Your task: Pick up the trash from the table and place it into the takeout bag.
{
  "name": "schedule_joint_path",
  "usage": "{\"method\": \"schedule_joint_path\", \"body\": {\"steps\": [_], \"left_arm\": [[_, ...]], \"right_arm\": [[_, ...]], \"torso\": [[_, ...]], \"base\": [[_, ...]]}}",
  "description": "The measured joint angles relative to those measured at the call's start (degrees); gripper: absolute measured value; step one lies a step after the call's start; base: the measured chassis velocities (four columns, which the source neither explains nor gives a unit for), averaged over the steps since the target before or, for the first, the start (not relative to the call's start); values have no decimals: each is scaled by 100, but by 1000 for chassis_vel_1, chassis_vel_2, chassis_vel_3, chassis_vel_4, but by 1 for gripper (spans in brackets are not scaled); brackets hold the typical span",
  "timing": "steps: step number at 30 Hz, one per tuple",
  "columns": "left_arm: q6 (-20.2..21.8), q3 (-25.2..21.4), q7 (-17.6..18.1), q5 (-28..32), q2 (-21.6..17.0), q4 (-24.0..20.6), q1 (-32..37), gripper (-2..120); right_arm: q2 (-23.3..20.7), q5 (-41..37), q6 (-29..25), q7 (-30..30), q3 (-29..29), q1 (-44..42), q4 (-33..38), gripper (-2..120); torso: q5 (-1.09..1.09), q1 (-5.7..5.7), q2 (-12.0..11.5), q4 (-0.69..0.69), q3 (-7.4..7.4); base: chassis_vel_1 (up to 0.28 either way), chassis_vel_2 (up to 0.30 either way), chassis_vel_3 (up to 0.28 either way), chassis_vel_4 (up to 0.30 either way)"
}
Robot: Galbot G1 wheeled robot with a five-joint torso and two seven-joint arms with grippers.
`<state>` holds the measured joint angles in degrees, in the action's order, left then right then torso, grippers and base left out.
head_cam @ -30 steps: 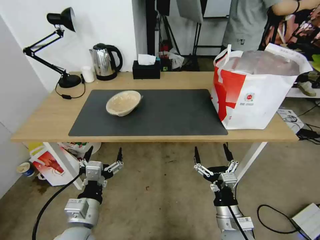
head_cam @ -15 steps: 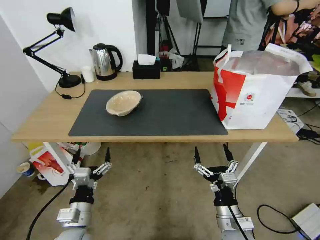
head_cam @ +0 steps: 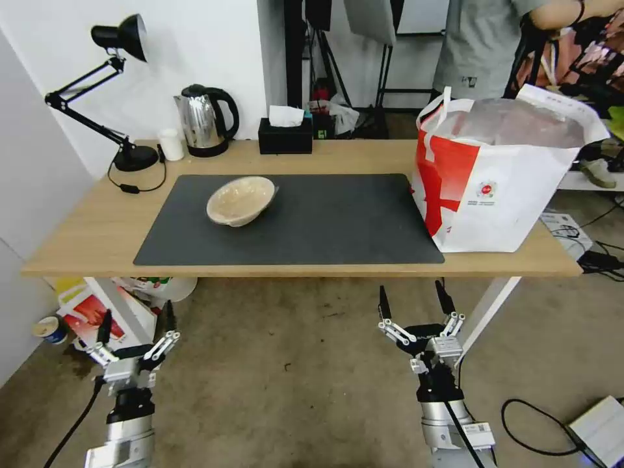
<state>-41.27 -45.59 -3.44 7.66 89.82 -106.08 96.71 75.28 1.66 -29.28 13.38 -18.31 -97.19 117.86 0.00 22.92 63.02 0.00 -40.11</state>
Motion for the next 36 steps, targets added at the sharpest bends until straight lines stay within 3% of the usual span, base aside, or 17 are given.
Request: {"method": "schedule_joint_path", "body": {"steps": [1, 6, 22, 26, 27, 31, 34, 36], "left_arm": [[-245, -84, -22, 45, 22, 153, -40, 100], [-519, -180, -42, 97, 47, 325, -78, 100], [-553, -214, -121, 152, 22, 244, -66, 100], [-336, -440, -708, 547, -305, -835, 84, 100], [-336, -440, -708, 547, -305, -835, 84, 100], [-184, -596, -1118, 822, -525, -1575, 191, 100], [-16, -581, -1403, 904, -673, -1734, 167, 100], [272, -471, -1617, 915, -964, -1635, -142, 100]], "right_arm": [[0, 0, 0, 0, 0, 1, 0, 100], [0, 0, 0, 0, 0, 1, 0, 100], [0, 0, 0, 0, 0, 1, 0, 100], [0, 0, 0, 0, 0, 1, 0, 100], [0, 0, 0, 0, 0, 1, 0, 100], [0, 0, 0, 0, 0, 1, 0, 100], [-1, 0, 0, 0, -1, 1, 0, 100], [-1, -1, -1, 0, -1, -1, 0, 100]], "torso": [[0, 0, 0, 0, 0], [0, 0, 0, 1, 0], [-4, -1, 0, 0, 0], [2, 0, 0, 0, 0], [2, 0, 0, 0, 0], [1, 0, 0, 0, 0], [3, -1, 0, 7, 0], [-6, 0, 0, -4, 0]], "base": [[0, 0, 0, 0], [0, 0, 0, 0], [0, 0, 0, 0], [0, 0, 0, 0], [0, 0, 0, 0], [0, 0, 0, 0], [0, 0, 0, 0], [0, 0, 0, 0]]}}
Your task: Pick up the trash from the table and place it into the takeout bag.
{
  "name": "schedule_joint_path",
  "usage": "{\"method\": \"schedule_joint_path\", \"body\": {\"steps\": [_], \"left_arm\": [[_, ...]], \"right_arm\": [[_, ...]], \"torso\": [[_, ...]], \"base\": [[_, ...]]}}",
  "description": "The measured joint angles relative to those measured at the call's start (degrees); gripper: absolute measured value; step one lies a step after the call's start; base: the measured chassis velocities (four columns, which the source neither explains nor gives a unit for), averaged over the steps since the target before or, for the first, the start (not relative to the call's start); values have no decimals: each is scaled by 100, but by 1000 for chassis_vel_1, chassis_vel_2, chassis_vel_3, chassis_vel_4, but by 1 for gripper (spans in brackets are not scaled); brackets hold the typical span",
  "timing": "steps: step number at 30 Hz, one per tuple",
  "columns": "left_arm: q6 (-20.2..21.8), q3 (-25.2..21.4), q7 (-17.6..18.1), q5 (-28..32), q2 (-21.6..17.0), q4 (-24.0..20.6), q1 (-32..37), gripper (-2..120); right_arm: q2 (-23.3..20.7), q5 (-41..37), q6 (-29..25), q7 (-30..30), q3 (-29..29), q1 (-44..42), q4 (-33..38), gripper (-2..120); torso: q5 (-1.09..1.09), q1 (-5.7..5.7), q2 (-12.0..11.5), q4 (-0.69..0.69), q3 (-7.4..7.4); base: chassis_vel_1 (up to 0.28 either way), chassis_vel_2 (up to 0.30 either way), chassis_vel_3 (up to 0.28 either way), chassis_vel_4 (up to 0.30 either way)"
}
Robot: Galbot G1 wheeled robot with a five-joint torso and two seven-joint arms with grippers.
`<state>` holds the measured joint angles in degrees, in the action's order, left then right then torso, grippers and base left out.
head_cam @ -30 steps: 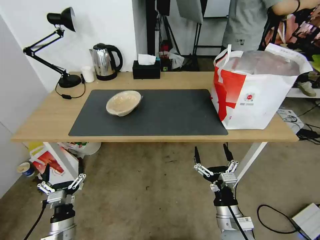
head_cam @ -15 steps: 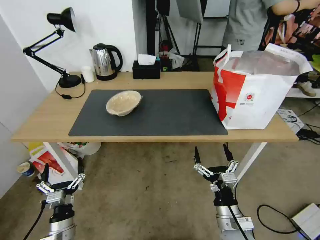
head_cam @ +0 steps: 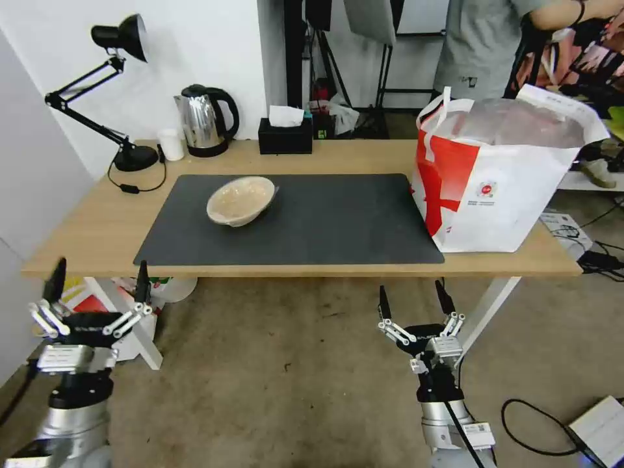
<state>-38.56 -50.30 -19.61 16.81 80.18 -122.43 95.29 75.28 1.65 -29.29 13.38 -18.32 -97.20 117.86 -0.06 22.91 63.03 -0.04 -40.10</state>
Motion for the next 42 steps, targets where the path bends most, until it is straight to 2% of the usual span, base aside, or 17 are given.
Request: {"method": "schedule_joint_path", "body": {"steps": [1, 6, 20, 33, 42], "left_arm": [[82, 29, -28, 1, -104, 61, -121, 100], [209, 149, -47, 7, -401, 235, -382, 100], [656, 300, -11, 471, -1405, 501, -1062, 100], [690, 309, -6, 833, -1745, 616, -1253, 100], [873, 322, 12, 1026, -1930, 395, -1280, 100]], "right_arm": [[1, 0, 0, 0, 1, 2, 0, 100], [0, 0, 0, 0, 0, 2, 0, 100], [0, 0, 0, 0, 0, 2, 0, 100], [0, 0, 0, 0, 0, 2, 0, 100], [1, 0, 0, 0, 0, 2, 0, 100]], "torso": [[8, 0, 0, -1, 0], [6, 2, -2, 5, 0], [5, 1, -1, 4, 0], [6, 1, 0, 5, 0], [6, 0, 0, 4, 0]], "base": [[0, 0, 0, 0], [0, 0, 0, 0], [0, 0, 0, 0], [0, 0, 0, 0], [0, 0, 0, 0]]}}
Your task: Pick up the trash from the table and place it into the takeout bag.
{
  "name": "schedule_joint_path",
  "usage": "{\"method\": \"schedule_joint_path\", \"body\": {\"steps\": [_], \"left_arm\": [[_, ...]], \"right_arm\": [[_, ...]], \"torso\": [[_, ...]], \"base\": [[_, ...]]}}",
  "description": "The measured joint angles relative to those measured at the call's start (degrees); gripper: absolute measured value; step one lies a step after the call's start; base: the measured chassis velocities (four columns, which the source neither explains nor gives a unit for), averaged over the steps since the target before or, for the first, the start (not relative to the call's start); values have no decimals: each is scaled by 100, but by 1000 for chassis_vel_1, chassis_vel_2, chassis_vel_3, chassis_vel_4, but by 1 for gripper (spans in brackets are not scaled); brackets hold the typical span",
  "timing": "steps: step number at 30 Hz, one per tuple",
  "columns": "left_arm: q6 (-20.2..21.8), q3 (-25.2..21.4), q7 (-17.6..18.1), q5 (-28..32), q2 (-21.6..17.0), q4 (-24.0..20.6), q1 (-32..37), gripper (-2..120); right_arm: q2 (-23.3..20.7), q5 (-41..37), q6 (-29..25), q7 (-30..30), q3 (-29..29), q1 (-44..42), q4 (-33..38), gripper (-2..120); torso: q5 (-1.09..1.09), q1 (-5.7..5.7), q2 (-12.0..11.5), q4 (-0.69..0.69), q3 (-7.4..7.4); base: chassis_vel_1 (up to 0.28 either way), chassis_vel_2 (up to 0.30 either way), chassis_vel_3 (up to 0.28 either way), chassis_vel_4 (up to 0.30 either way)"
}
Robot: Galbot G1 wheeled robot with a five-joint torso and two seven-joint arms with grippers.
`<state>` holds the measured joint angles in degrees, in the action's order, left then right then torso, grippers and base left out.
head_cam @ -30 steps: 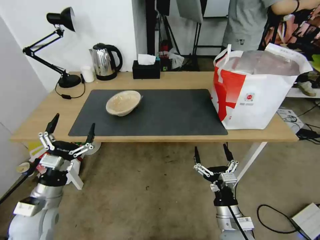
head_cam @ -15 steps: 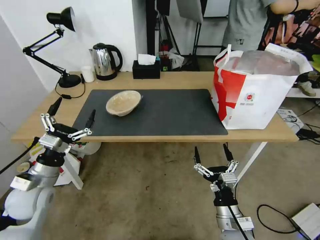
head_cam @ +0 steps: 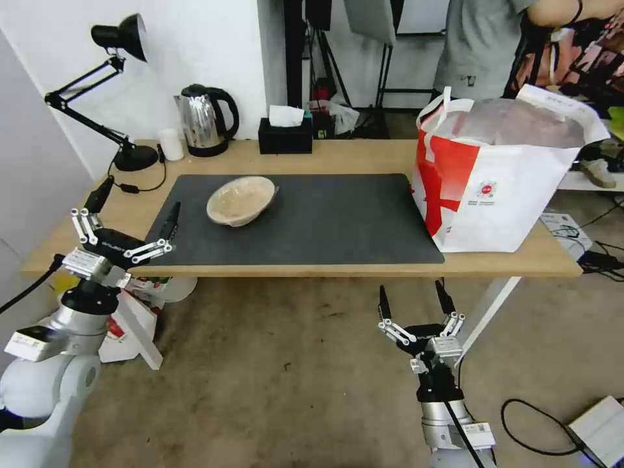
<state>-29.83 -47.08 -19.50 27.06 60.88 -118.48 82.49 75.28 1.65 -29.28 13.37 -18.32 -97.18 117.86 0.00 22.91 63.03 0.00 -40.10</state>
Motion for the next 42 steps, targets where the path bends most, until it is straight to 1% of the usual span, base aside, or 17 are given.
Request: {"method": "schedule_joint_path", "body": {"steps": [9, 14, 20, 22, 23, 26, 27, 31, 34, 42], "left_arm": [[150, 56, 10, 172, -236, 5, -119, 100], [200, 139, 9, 266, -402, 151, -256, 100], [246, 375, -32, 333, -718, 436, -513, 100], [241, 415, -143, 291, -850, 616, -627, 100], [241, 415, -143, 291, -850, 616, -627, 100], [184, 423, -289, 198, -1102, 909, -734, 100], [184, 423, -289, 198, -1102, 909, -734, 100], [89, 366, -416, 50, -1419, 1223, -820, 100], [66, 349, -443, -16, -1526, 1331, -854, 100], [-87, 335, -544, -499, -1773, 1606, -937, 100]], "right_arm": [[0, 0, 0, 0, 0, 0, 0, 100], [0, 0, 0, 0, 0, 0, 0, 100], [0, 0, 0, 0, 0, 0, 0, 100], [0, 0, 0, 0, 0, 0, 0, 100], [0, 0, 0, 0, 0, 0, 0, 100], [0, 0, 0, 0, 0, 0, 0, 100], [0, 0, 0, 0, 0, 0, 0, 100], [0, 0, 0, 0, 0, 0, 0, 100], [0, 0, 0, 0, 0, 0, 0, 100], [0, 0, 0, 0, 0, 0, 0, 100]], "torso": [[0, 0, 0, 0, 0], [0, 0, 0, 0, 0], [0, 0, 0, 0, 0], [-1, 0, 0, -1, 0], [-1, 0, 0, -1, 0], [-1, 0, 0, 0, 0], [-1, 0, 0, 0, 0], [-1, 0, 0, 0, -1], [-1, 1, 0, 1, -1], [-1, 0, 0, 0, -1]], "base": [[0, 0, 0, 0], [0, 0, 0, 0], [0, 0, 0, 0], [0, 0, 0, 0], [0, 0, 0, 0], [0, 0, 0, 0], [0, 0, 0, 0], [0, 0, 0, 0], [0, 0, 0, 0], [0, 0, 0, 0]]}}
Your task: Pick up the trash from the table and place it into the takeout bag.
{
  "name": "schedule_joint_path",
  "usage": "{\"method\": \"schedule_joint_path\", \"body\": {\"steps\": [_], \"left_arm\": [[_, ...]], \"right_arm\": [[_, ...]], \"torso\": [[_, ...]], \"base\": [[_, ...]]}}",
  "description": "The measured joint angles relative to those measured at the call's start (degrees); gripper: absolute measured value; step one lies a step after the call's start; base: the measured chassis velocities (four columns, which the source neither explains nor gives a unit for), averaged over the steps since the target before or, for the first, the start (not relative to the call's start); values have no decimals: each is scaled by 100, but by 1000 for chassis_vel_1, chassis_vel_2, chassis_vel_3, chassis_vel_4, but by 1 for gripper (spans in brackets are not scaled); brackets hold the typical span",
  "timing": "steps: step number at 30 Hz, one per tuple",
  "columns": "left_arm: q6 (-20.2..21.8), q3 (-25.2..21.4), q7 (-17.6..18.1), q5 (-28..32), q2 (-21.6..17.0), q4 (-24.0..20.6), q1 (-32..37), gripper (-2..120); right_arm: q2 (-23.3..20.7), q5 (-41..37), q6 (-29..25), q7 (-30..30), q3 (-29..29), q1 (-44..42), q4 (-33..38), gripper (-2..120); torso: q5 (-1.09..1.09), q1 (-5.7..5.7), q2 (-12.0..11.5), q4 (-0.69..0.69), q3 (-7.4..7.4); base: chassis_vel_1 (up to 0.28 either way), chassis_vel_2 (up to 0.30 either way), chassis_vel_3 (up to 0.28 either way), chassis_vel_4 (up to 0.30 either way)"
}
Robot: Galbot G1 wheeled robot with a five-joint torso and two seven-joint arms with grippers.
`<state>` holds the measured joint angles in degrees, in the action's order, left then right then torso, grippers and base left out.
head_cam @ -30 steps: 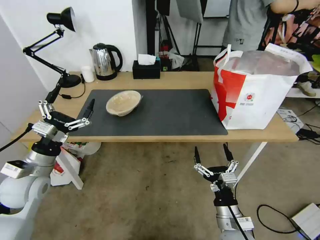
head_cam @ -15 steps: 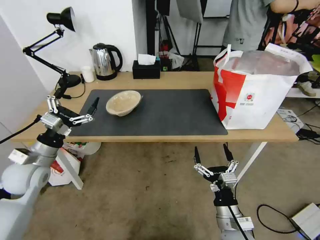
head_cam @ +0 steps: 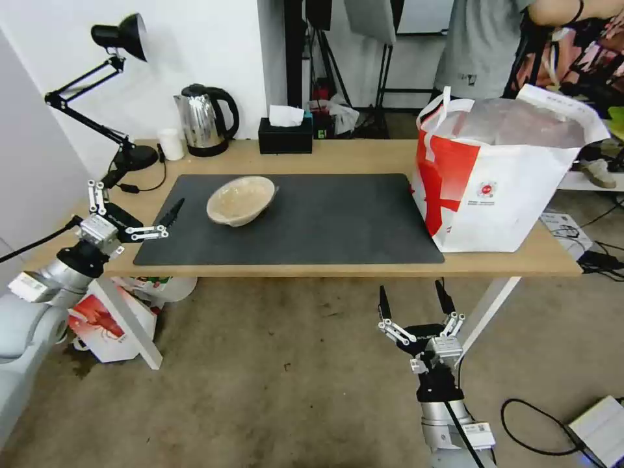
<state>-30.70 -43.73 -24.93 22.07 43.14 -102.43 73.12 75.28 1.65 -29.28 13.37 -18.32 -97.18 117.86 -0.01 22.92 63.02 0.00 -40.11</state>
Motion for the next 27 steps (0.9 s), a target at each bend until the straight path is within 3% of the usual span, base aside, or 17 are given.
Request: {"method": "schedule_joint_path", "body": {"steps": [13, 27], "left_arm": [[-47, 8, -10, -719, -390, -110, -76, 100], [-434, -170, 16, -1715, -693, -65, -359, 100]], "right_arm": [[0, 0, 0, 0, 0, 0, 0, 100], [0, 0, 0, 0, 0, 0, 0, 100]], "torso": [[0, 0, 0, 0, 0], [0, 0, 0, 0, 0]], "base": [[0, 0, 0, 0], [0, 0, 0, 0]]}}
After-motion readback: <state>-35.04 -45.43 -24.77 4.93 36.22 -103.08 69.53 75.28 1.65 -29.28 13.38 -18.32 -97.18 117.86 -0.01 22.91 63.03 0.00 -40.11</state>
